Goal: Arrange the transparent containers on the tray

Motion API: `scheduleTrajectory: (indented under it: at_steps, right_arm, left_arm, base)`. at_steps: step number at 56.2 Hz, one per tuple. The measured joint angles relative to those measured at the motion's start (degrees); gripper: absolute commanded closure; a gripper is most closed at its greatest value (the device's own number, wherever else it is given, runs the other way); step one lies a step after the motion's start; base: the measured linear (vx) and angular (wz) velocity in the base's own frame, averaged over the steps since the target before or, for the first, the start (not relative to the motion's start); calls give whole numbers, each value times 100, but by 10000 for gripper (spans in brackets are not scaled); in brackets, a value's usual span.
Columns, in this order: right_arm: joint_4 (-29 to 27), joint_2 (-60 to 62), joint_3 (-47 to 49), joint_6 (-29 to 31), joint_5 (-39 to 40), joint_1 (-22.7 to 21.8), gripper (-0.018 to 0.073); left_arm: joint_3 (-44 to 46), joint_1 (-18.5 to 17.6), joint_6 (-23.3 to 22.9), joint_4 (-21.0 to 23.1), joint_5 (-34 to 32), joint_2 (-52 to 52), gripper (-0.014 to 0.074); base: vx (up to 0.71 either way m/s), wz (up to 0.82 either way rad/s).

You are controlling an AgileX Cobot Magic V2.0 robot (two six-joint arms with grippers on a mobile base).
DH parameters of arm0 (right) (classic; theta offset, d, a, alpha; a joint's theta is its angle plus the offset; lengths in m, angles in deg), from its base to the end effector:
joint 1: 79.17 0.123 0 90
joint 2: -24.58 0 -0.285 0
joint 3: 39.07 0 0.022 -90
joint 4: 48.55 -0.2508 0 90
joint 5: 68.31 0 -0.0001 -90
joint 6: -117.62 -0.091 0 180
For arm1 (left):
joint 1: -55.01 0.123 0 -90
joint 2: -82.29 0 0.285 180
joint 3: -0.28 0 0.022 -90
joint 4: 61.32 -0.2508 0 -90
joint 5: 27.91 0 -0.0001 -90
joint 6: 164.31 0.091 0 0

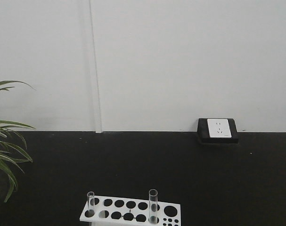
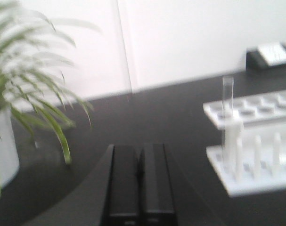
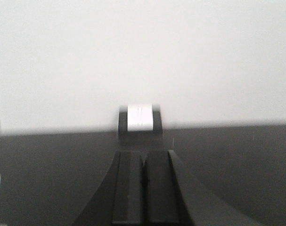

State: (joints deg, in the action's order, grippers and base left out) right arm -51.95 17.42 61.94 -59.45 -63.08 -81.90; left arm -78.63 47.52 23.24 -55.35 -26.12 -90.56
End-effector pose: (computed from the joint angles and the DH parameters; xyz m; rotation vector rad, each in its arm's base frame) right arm 0.0558 -0.0031 0.2116 0.0437 1.4119 -0.0367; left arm 0.0563 -0.0077 0.2010 0.1239 1.5287 -0.0846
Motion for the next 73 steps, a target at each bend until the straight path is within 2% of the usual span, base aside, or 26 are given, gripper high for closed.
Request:
scheduleTrajectory:
  at_steps: [4, 8, 15, 20, 27, 36, 44, 54, 63, 73]
  right_arm:
    - [0, 0, 0, -7, 523, 0, 571]
    - [0, 0, 69, -40, 617, 0, 571]
    - [0, -30, 796, -96, 209, 0, 571]
    - [0, -379, 1755, -146, 53, 0, 571]
    - [13, -1328, 3123, -151, 47, 0, 571]
    - [24, -2685, 4222, -157, 9, 0, 571]
    - [30, -3568, 4642, -169, -33, 0, 571]
    - [30, -4176, 4695, -175, -142, 0, 559]
    - [30, -4381, 4695, -175, -228, 0, 489]
    - [30, -4381, 4702, -175, -260, 0, 293]
  left_arm:
    - [0, 0, -129, 21, -490, 0, 603]
    - [51, 0, -446, 40, -934, 0, 603]
    - [703, 0, -676, -143, -704, 5, 603]
    - [1479, 0, -689, -429, -575, 265, 603]
    - [2569, 0, -689, -596, -577, 1240, 603]
    - [3583, 0, -695, -638, -577, 2757, 603]
    - [4098, 0, -707, -645, -561, 3760, 603]
    - [4225, 0, -707, -653, -542, 4545, 589]
    - [4225, 0, -755, -659, -553, 4799, 536]
    - [4225, 0, -884, -659, -596, 4816, 404]
  base:
    - [0, 0]
    - [0, 0]
    - [0, 0]
    - [0, 0]
    - [0, 0]
    - [0, 0]
    - [0, 0]
    - [0, 0]
    - [0, 0]
    - [0, 0]
